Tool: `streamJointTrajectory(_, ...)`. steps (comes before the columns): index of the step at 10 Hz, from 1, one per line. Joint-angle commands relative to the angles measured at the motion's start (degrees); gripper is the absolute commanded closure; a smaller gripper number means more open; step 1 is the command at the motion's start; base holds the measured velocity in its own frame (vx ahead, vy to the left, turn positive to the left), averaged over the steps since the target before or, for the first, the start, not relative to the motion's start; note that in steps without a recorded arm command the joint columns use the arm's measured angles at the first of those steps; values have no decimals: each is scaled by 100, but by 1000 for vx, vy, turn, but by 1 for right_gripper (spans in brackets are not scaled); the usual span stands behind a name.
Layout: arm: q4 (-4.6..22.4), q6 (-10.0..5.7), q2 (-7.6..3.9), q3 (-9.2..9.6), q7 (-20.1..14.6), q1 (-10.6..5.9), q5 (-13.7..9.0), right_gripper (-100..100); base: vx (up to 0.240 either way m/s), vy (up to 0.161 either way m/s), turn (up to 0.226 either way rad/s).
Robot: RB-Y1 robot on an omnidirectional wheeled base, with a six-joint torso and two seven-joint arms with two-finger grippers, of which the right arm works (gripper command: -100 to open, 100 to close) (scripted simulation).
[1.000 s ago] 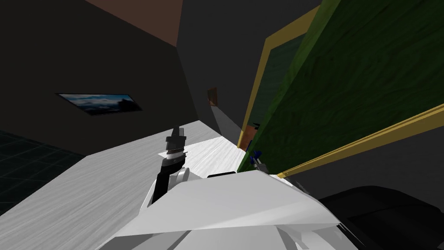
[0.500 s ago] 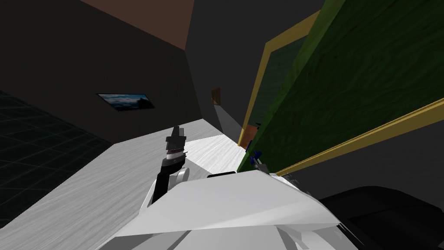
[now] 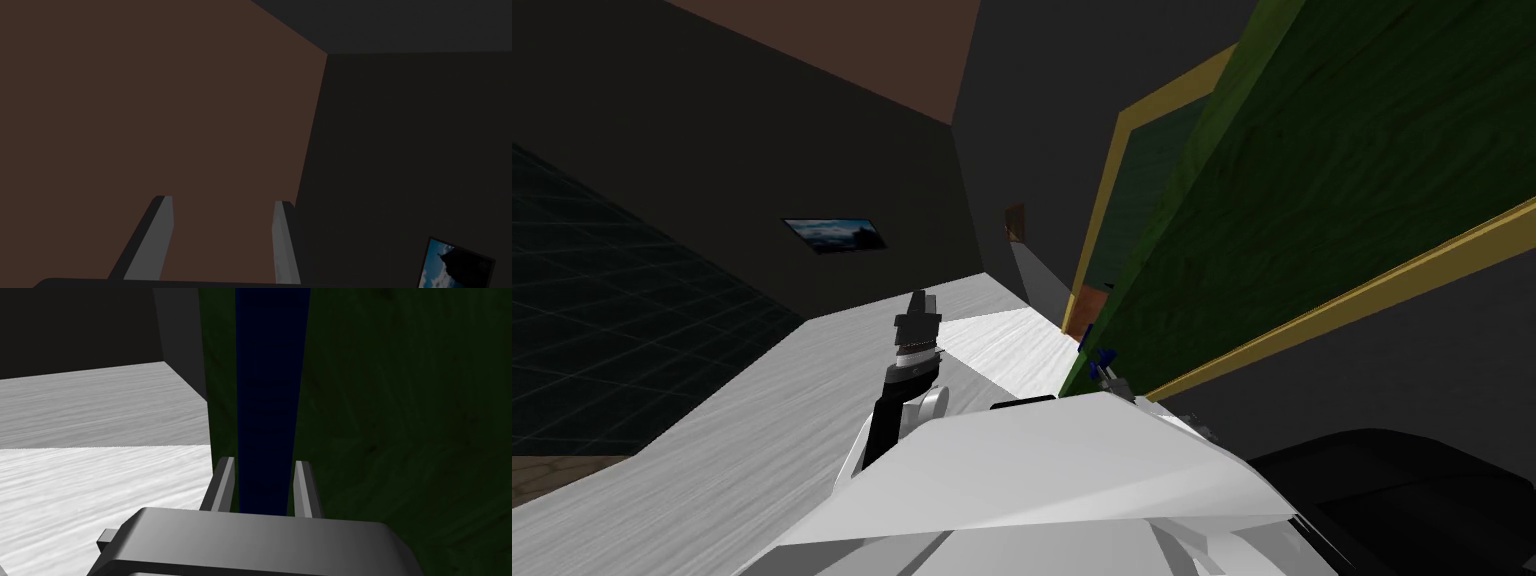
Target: Pull the door open
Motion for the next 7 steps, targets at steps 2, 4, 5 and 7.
streamJointTrajectory(2, 92, -76, -20, 56, -89, -30, 43, 100, -190, -56, 145)
streamJointTrajectory(4, 172, -135, -42, 98, -162, -57, 76, 100, -218, -32, 146)
streamJointTrajectory(5, 212, -165, -53, 119, -199, -71, 93, 100, -226, -48, 129)
streamJointTrajectory(7, 288, -221, -74, 159, -267, -97, 125, 100, -205, -46, 127)
